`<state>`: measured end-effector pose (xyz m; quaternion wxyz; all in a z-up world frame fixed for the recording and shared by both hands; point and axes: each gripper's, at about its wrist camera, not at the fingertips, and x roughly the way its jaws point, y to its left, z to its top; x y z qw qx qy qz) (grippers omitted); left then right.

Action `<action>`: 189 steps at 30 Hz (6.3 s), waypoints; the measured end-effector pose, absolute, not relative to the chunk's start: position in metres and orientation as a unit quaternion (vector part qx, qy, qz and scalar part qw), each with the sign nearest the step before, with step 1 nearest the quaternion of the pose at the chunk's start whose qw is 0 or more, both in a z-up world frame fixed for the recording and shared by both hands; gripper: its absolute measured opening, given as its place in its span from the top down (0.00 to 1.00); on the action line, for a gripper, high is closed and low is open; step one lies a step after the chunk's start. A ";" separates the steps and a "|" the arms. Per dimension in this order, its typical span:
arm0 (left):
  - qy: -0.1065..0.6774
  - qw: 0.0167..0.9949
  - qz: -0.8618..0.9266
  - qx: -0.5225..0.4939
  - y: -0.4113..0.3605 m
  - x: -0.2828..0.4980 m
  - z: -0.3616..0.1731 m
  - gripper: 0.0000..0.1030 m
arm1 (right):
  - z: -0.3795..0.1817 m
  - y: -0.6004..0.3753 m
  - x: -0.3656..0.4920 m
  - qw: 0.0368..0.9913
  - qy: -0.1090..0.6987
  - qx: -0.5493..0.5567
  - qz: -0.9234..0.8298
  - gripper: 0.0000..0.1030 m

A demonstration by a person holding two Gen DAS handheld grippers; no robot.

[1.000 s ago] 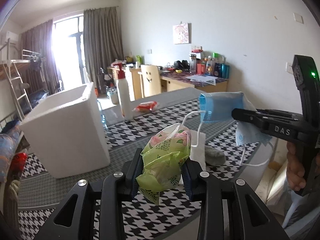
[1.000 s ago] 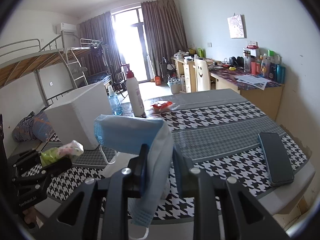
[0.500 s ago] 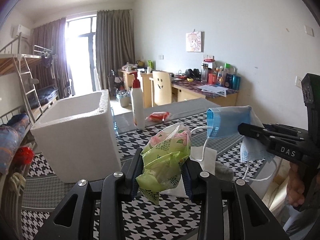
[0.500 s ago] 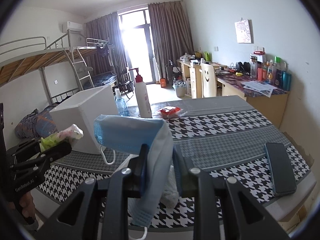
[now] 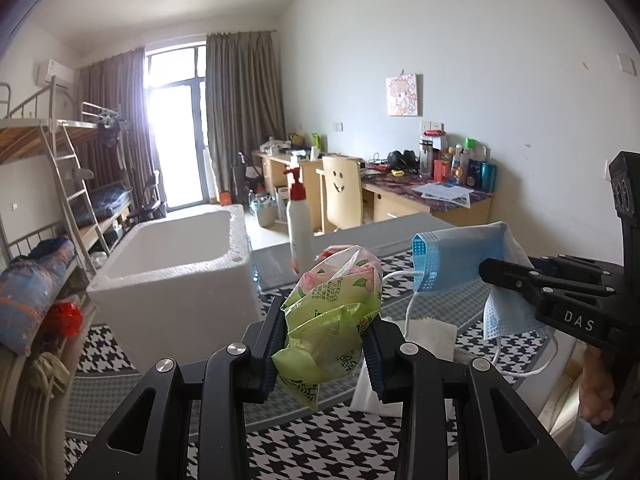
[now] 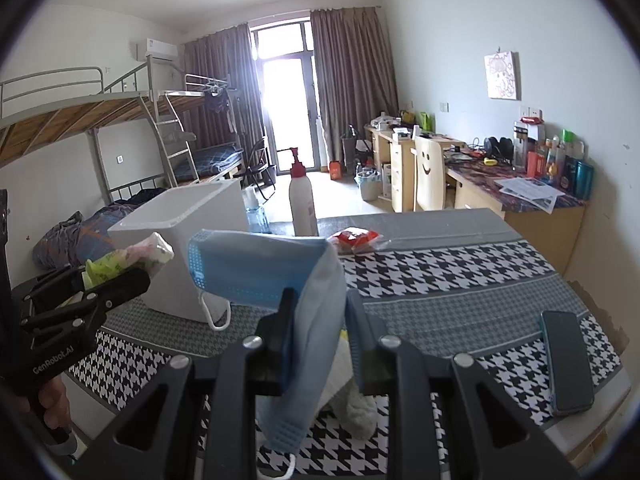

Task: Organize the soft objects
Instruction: 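Carry the green bag with the left tool while the right tool carries the mask to the box, then open the left tool over the white foam box to drop the green bag, then lower the blue mask into the foam box and open the right tool, then withdraw both tools from the foam box back toward the table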

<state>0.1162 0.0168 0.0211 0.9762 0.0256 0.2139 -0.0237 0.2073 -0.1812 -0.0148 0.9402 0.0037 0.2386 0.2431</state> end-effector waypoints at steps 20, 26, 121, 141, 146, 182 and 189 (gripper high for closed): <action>0.195 0.980 0.021 0.013 0.045 0.133 0.047 0.64 | 0.003 -0.157 0.221 0.939 0.225 -0.001 0.259 0.73; 0.184 0.982 0.037 0.011 0.050 0.140 0.054 0.64 | 0.012 -0.151 0.224 0.940 0.218 -0.003 0.263 0.73; 0.197 0.955 0.217 -0.052 0.182 0.152 0.051 0.01 | 0.058 -0.025 0.269 0.918 0.218 -0.077 0.323 0.73; 0.195 0.954 0.221 -0.052 0.179 0.132 0.042 0.01 | 0.054 0.023 0.286 0.905 0.245 -0.105 0.331 0.73; 0.193 0.955 0.218 -0.058 0.181 0.128 0.040 0.01 | 0.049 0.032 0.293 0.900 0.260 -0.110 0.333 0.73; 0.186 0.959 0.203 -0.067 0.184 0.118 0.038 0.01 | 0.043 0.043 0.300 0.881 0.281 -0.124 0.361 0.30; 0.181 0.962 0.196 -0.060 0.174 0.118 0.045 0.01 | 0.056 0.028 0.286 0.889 0.252 -0.118 0.364 0.19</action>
